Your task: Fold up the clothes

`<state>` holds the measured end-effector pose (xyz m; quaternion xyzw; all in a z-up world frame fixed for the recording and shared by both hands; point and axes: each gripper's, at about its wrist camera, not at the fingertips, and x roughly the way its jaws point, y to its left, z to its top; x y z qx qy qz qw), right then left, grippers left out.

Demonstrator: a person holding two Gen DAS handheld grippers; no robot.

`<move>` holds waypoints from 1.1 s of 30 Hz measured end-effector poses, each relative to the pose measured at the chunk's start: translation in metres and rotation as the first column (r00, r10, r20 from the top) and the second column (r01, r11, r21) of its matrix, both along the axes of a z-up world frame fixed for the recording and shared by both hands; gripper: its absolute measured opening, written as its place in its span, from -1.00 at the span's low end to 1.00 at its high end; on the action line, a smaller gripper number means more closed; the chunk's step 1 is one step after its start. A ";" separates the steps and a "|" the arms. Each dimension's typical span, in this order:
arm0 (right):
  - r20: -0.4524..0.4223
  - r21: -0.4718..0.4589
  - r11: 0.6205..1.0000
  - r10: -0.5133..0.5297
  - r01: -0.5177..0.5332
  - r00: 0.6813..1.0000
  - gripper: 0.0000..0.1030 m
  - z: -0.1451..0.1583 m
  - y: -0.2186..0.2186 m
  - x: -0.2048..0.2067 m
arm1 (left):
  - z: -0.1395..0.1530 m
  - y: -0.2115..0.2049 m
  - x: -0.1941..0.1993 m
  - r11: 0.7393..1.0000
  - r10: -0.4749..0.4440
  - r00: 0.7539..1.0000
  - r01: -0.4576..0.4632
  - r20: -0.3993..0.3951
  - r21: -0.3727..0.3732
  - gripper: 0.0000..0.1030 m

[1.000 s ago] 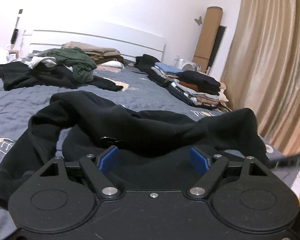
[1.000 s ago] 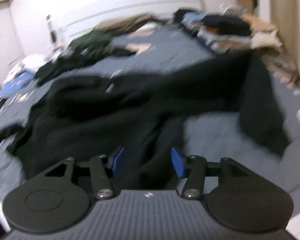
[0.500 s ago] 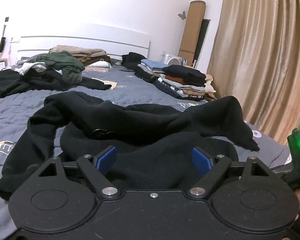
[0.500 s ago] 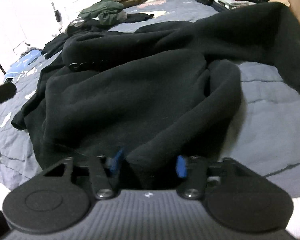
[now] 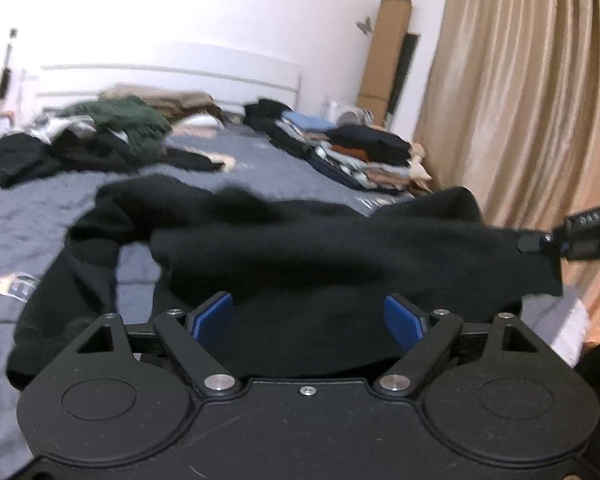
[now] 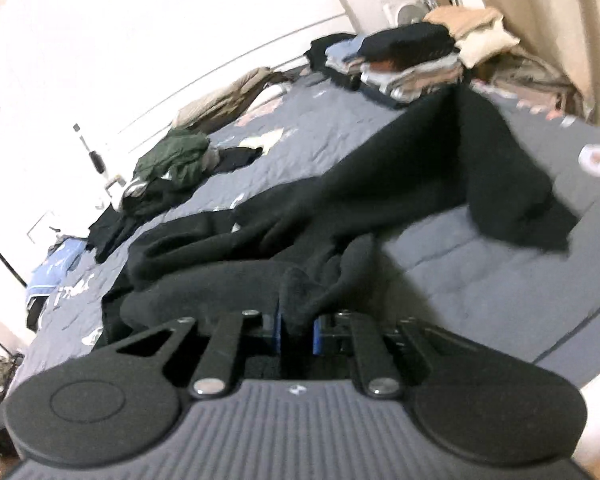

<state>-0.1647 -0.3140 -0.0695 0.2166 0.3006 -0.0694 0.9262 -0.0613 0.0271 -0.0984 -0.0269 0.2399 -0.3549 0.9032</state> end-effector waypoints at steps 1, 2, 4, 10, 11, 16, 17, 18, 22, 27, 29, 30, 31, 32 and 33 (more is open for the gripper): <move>-0.045 -0.041 0.999 0.021 -0.023 0.999 -0.72 -0.002 0.001 0.005 | -0.001 0.000 0.000 1.000 -0.027 0.999 0.027 -0.017 0.002 0.60; -0.093 -0.080 0.996 0.038 -0.046 0.995 -0.71 -0.005 0.002 0.011 | -0.001 -0.001 -0.001 0.999 -0.054 0.998 0.054 -0.029 0.004 0.60; -0.182 -0.126 0.988 0.071 -0.094 0.981 -0.69 -0.015 0.010 0.023 | -0.002 -0.004 -0.004 0.995 -0.095 0.995 0.095 -0.038 0.015 0.60; -0.273 -0.211 0.956 0.141 -0.202 0.952 -0.50 -0.018 0.041 0.010 | -0.005 -0.006 -0.009 0.987 -0.149 0.988 0.151 -0.038 0.058 0.61; -0.261 -0.230 0.952 0.142 -0.204 0.955 -0.48 -0.012 0.043 0.002 | -0.005 -0.004 -0.010 0.984 -0.160 0.987 0.162 -0.034 0.074 0.62; -0.152 -0.262 0.952 0.124 -0.160 0.981 -0.14 0.011 0.037 -0.024 | -0.009 0.010 -0.006 0.974 -0.133 0.991 0.130 0.002 0.185 0.72; -0.148 -0.265 0.950 0.127 -0.163 0.981 -0.13 0.011 0.038 -0.025 | -0.010 0.013 -0.004 0.973 -0.115 0.993 0.112 0.004 0.203 0.72; -0.147 -0.268 0.949 0.131 -0.167 0.980 -0.13 0.009 0.041 -0.025 | -0.011 0.017 -0.002 0.971 -0.097 0.995 0.093 0.006 0.222 0.72; -0.154 -0.232 0.949 0.179 -0.211 0.972 -0.12 -0.008 0.056 -0.010 | -0.019 0.022 0.002 0.946 -0.056 0.997 0.036 0.052 0.321 0.72; -0.138 -0.182 0.943 0.257 -0.280 0.956 -0.12 -0.028 0.088 0.003 | -0.037 0.015 0.001 0.894 -0.069 0.992 0.012 0.110 0.448 0.47; -0.147 -0.183 0.937 0.274 -0.298 0.950 -0.12 -0.035 0.100 0.006 | -0.043 0.016 0.009 0.888 -0.042 0.994 -0.008 0.098 0.460 0.16; -0.155 -0.187 0.932 0.284 -0.310 0.946 -0.11 -0.039 0.105 0.007 | -0.045 0.018 0.015 0.889 -0.020 0.996 -0.022 0.087 0.458 -0.04; -0.165 -0.197 0.925 0.296 -0.326 0.941 -0.11 -0.042 0.109 0.008 | -0.047 0.021 0.020 0.890 0.007 0.997 -0.041 0.078 0.453 -0.16; -0.178 -0.212 0.917 0.303 -0.337 0.936 -0.10 -0.045 0.112 0.007 | -0.048 0.023 0.025 0.891 0.036 0.997 -0.066 0.075 0.449 -0.16; -0.192 -0.227 0.910 0.307 -0.346 0.932 -0.08 -0.048 0.114 0.006 | -0.050 0.024 0.030 0.890 0.061 0.995 -0.088 0.075 0.447 -0.16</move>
